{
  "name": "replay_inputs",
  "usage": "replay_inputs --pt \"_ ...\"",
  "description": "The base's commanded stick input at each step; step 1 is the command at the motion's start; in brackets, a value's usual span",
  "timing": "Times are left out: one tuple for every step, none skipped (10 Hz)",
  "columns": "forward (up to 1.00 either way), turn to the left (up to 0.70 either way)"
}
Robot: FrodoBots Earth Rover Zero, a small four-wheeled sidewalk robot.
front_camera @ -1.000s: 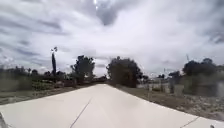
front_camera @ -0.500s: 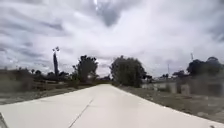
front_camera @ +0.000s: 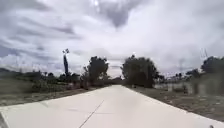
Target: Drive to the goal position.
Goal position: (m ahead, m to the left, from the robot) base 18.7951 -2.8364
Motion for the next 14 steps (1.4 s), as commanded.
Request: replay_inputs --pt "0.85 0.0" --pt "0.85 0.0" --pt "0.85 0.0" --pt "0.85 0.0" --pt "0.85 0.0" --pt "0.85 0.0" --pt "0.85 0.0" --pt "0.85 0.0" --pt "0.85 0.0" --pt "0.85 0.0" --pt "0.85 0.0" --pt "0.85 0.0" --pt "0.85 0.0" --pt "0.85 0.0"
